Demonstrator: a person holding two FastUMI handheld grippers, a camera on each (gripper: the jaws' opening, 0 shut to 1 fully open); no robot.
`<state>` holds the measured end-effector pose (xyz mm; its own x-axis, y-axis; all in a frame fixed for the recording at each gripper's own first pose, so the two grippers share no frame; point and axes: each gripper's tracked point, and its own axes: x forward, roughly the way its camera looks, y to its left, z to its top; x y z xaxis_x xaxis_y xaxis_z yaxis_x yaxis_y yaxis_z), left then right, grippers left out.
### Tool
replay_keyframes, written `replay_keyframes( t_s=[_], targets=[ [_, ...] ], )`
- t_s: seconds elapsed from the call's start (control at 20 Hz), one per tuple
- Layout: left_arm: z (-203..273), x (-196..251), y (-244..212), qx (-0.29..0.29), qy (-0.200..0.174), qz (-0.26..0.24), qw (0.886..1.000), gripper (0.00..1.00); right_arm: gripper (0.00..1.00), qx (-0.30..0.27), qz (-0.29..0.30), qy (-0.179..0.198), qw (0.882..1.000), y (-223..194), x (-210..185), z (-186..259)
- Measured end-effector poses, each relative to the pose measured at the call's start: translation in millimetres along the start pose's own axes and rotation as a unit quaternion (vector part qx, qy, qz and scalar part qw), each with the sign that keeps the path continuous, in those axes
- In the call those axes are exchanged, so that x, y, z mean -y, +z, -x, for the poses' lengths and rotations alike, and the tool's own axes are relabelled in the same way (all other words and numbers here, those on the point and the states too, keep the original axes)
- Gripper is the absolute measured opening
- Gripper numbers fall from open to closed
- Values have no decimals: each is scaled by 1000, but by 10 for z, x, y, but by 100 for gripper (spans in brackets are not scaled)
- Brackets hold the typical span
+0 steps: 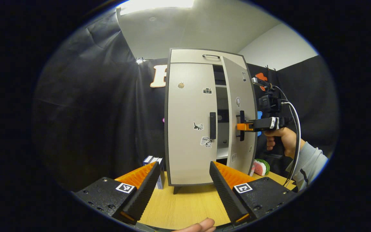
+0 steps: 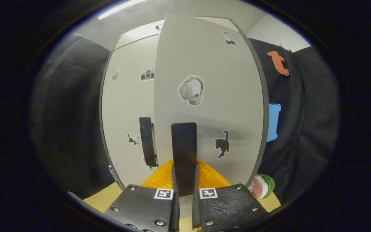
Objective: Open the right door of the double-door shoe cabinet with the right hand, and open the left door with the left hand.
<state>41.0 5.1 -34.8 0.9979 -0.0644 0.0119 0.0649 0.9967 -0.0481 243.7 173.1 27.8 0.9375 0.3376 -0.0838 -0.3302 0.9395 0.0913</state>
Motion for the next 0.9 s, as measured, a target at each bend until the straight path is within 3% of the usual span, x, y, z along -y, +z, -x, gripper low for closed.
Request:
replay_keyframes(
  t_s=[0.55,0.9],
  targets=[
    [44,114,-40,-6,0,-7,1000,96,15,-1,1,9,1000,-9,364,497],
    [92,351,-47,-1,-22,-14,1000,96,15,0,-5,-2,1000,15,723,785]
  ],
)
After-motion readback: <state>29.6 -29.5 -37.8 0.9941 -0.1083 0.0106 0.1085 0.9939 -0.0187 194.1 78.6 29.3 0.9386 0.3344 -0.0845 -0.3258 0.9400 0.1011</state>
